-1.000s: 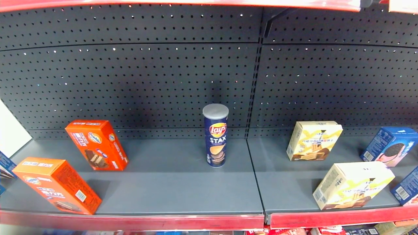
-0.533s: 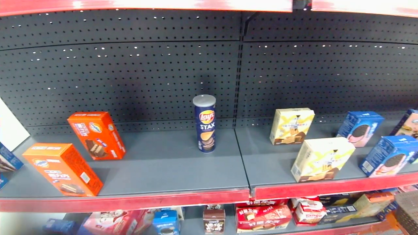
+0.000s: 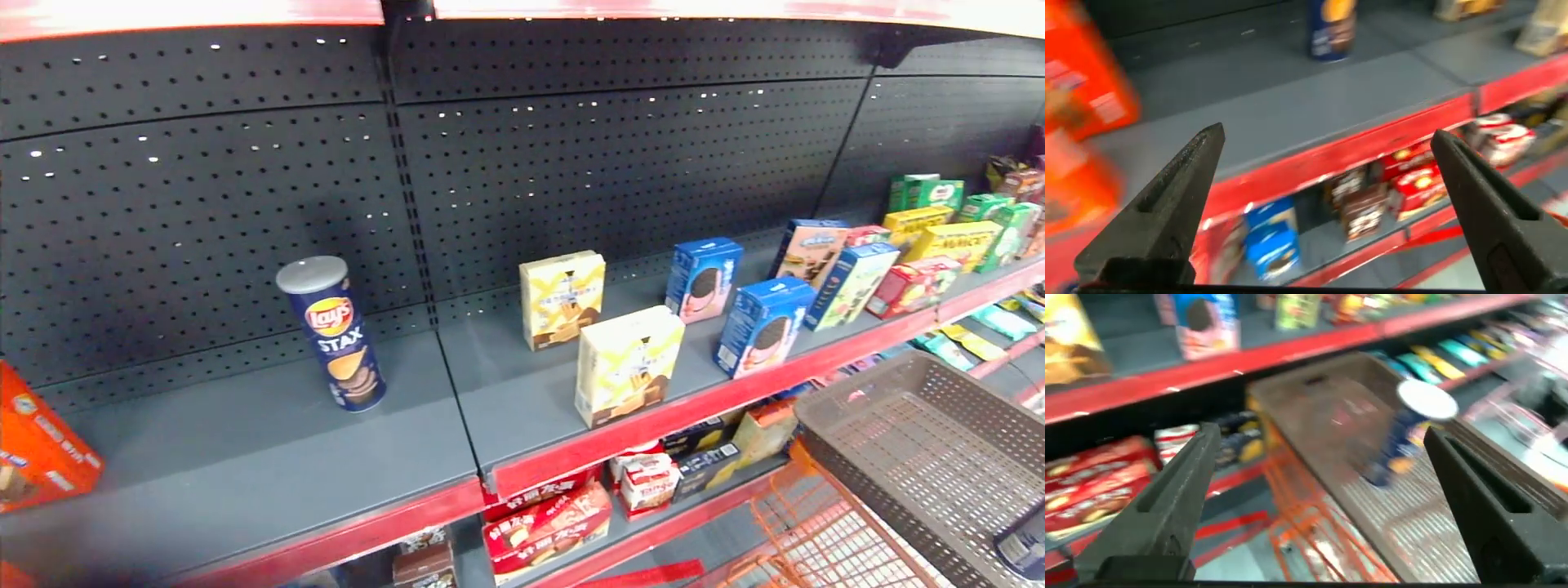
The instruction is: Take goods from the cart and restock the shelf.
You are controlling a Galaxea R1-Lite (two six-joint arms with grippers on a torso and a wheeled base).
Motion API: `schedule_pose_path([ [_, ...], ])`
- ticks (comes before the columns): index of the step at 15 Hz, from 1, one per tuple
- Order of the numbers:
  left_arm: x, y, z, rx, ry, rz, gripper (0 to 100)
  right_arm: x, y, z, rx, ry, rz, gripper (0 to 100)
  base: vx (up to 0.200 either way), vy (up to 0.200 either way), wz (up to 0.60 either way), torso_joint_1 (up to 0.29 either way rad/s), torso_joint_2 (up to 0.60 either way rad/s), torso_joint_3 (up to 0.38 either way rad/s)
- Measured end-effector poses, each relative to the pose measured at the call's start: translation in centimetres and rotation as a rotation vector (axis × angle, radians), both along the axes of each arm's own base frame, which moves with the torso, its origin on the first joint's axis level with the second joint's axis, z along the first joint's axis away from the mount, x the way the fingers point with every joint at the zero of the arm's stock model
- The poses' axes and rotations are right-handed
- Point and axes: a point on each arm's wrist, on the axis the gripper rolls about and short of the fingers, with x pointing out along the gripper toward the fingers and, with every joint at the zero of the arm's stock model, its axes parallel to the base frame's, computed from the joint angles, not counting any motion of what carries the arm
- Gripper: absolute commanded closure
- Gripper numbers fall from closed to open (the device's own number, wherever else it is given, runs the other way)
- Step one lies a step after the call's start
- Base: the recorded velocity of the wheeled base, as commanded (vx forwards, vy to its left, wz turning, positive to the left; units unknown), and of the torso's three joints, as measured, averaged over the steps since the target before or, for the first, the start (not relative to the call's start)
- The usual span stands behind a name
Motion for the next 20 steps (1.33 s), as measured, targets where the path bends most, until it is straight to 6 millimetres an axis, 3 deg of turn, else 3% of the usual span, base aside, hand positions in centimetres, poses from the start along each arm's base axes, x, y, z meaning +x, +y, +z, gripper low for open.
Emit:
schedule_pose_path([
  [11,0.0,0.0,0.0,-0.001,0.0,0.001,0,-0.02,0.01,0.12,-0.005,-0.007,0.004,0,0.0,0.0,-0.6,0.003,0.0,0.002],
  [20,0.0,0.0,0.0,-0.001,0.0,0.0,0,0.01,-0.05,-0.01,-0.004,-0.046,0.011,0,0.0,0.0,0.0,0.0,0.0,0.0],
])
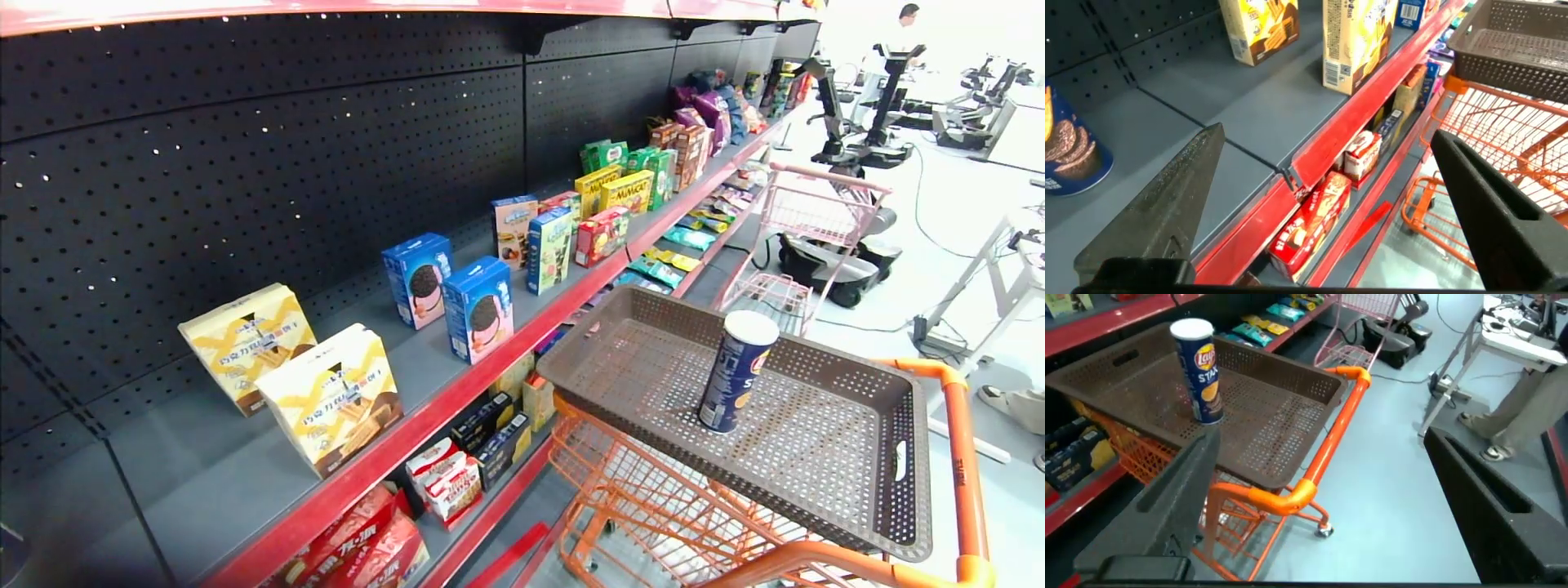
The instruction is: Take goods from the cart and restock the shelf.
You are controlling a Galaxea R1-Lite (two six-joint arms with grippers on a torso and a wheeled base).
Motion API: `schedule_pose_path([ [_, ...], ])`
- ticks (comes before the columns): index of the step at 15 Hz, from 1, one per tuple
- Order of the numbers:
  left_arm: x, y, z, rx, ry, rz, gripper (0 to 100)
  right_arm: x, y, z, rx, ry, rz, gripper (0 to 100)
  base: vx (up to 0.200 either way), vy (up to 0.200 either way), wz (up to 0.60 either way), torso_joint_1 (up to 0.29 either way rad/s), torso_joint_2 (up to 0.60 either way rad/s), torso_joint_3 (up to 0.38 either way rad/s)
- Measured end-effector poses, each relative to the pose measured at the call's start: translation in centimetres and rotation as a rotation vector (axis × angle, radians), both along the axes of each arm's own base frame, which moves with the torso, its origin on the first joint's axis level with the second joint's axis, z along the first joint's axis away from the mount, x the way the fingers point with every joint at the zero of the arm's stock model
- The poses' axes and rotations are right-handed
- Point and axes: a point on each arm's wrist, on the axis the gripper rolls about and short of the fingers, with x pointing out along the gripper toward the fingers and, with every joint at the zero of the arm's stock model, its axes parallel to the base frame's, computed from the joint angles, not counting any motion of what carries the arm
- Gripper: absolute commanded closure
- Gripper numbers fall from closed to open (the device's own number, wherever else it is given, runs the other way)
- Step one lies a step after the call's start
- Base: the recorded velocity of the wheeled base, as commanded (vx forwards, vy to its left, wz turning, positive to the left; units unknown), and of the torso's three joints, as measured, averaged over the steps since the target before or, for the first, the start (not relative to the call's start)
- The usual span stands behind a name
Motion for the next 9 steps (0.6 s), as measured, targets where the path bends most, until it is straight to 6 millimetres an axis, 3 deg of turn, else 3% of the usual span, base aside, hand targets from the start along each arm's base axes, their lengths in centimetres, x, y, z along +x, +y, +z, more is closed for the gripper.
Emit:
schedule_pose_path([
  [6,0.0,0.0,0.0,0.003,0.0,0.0,0,0.1,0.0,-0.2,-0.001,0.016,-0.019,0,0.0,0.0,0.0,0.0,0.0,0.0],
  [9,0.0,0.0,0.0,-0.008,0.0,0.003,0,1.2,0.0,0.8,-0.002,0.022,-0.044,0,0.0,0.0,0.0,0.0,0.0,0.0],
])
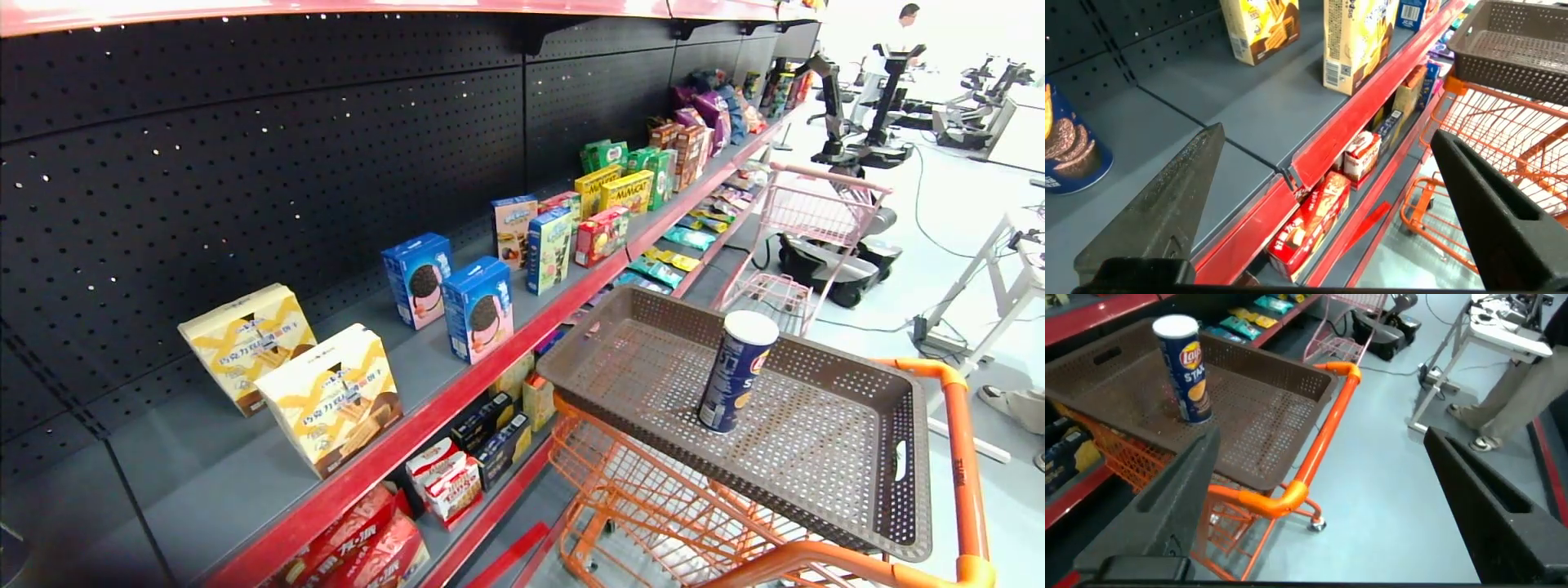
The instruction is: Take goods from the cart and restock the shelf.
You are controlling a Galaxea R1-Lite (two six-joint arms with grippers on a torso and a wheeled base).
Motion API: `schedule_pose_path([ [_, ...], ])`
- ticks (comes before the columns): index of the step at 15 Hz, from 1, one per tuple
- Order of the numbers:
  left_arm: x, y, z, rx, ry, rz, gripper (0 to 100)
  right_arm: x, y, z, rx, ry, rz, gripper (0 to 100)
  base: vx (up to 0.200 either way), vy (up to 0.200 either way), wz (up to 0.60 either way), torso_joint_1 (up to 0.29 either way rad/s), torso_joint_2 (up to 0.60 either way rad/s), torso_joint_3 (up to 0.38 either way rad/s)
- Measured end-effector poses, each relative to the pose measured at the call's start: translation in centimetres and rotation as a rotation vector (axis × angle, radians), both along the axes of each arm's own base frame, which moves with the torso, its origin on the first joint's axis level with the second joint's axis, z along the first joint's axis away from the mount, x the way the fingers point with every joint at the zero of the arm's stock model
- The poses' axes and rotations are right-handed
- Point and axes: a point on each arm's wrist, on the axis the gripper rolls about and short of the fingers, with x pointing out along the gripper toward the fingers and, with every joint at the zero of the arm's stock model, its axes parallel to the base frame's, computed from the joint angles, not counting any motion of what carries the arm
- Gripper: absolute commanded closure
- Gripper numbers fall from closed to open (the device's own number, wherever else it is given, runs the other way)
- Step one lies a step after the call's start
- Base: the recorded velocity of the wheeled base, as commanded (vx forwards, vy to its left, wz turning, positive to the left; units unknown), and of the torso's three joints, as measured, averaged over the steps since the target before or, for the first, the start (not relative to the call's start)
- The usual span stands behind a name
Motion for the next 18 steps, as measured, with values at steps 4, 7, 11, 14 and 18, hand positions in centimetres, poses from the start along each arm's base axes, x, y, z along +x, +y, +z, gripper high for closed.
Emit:
schedule_pose_path([
  [4,0.0,0.0,0.0,0.0,0.0,0.0,0,1.4,-0.1,-0.9,-0.054,0.105,-0.13,0,0.0,0.0,0.0,0.0,0.0,0.0],
  [7,0.0,0.0,0.0,0.0,0.0,0.001,0,1.8,-0.1,-1.5,-0.09,0.152,-0.124,0,0.0,0.0,0.0,0.0,0.0,0.0],
  [11,0.0,0.0,0.0,0.001,0.0,0.001,0,1.9,-0.1,-1.7,-0.089,0.159,-0.088,0,0.0,0.0,0.0,0.0,0.0,0.0],
  [14,0.0,0.0,0.0,0.001,0.0,0.001,0,2.3,-0.1,-2.8,-0.081,0.212,-0.096,0,0.0,0.0,0.0,0.0,0.0,0.0],
  [18,0.0,0.0,0.0,0.001,0.0,0.0,0,5.2,-0.1,-2.2,-0.027,0.281,-0.114,0,0.0,0.0,0.0,0.0,0.0,0.0],
])
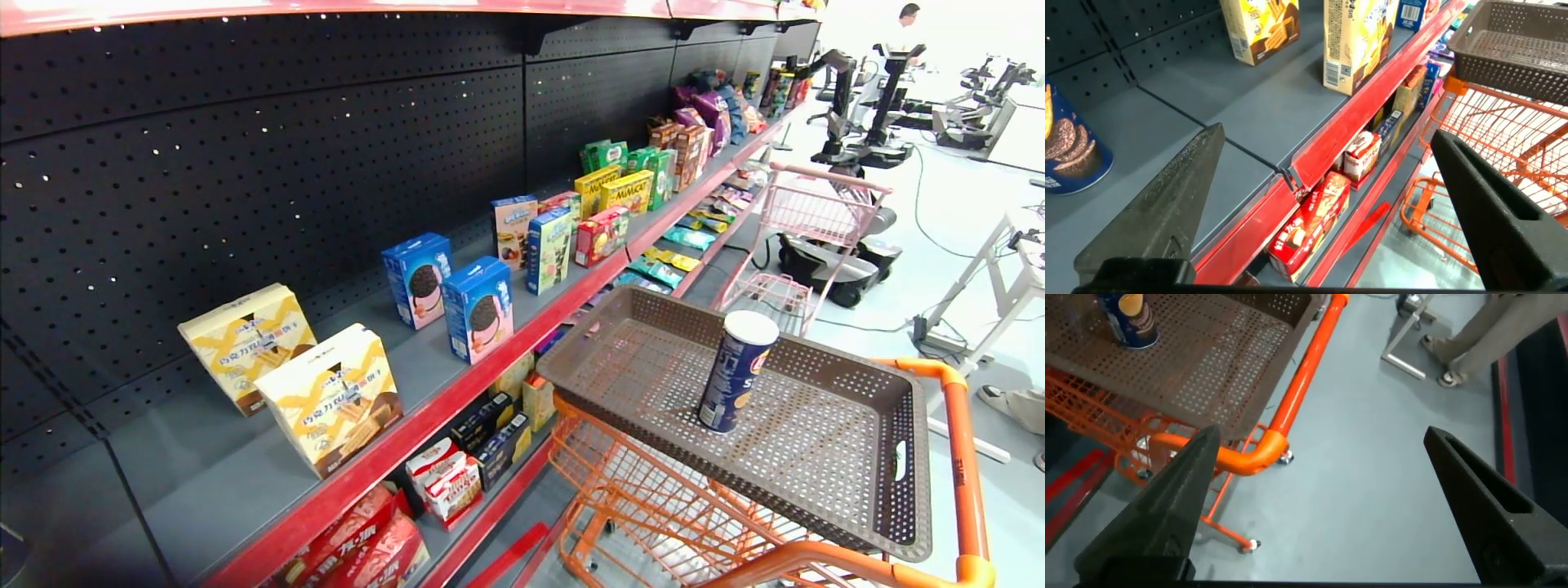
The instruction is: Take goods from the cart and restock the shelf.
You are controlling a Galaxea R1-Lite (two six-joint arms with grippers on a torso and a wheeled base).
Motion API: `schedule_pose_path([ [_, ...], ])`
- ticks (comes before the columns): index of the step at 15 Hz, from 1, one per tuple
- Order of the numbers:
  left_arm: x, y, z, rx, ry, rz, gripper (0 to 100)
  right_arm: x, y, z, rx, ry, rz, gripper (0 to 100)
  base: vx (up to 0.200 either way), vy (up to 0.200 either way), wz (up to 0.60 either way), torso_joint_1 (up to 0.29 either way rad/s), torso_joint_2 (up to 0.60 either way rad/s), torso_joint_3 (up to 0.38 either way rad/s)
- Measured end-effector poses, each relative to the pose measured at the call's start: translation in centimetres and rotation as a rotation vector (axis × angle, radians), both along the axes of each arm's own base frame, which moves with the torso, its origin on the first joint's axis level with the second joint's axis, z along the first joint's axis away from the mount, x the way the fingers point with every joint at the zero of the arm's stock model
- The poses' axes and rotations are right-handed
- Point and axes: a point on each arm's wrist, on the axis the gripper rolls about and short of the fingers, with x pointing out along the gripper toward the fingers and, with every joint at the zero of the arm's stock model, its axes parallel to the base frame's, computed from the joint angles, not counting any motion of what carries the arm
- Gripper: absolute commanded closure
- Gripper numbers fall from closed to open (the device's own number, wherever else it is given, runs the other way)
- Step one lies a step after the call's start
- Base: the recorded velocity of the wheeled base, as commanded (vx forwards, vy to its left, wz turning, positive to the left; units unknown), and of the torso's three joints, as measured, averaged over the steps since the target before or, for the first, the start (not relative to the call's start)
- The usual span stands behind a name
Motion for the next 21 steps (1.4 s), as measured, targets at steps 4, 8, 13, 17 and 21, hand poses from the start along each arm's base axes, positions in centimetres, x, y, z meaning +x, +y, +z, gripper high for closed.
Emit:
schedule_pose_path([
  [4,0.0,0.0,0.0,0.0,0.0,0.0,0,5.2,-0.2,0.8,0.044,0.028,-0.02,0,0.0,0.0,0.0,0.0,0.0,0.0],
  [8,0.0,0.0,0.0,0.0,0.0,0.0,0,11.0,-0.8,1.4,0.053,-0.044,-0.041,0,0.0,0.0,0.0,0.0,0.0,0.0],
  [13,0.0,0.0,0.0,0.0,0.0,0.0,0,16.1,-1.4,0.6,0.076,0.033,0.151,0,0.0,0.0,0.0,0.0,0.0,0.0],
  [17,0.0,0.0,0.0,-0.001,0.0,0.0,0,19.1,-2.0,0.5,0.057,0.078,0.198,0,0.0,0.0,0.0,0.0,0.0,0.0],
  [21,0.0,0.0,0.0,0.0,0.0,0.0,0,20.8,-2.3,-0.3,-0.05,0.157,0.23,0,0.0,0.0,0.0,0.0,0.0,0.0],
])
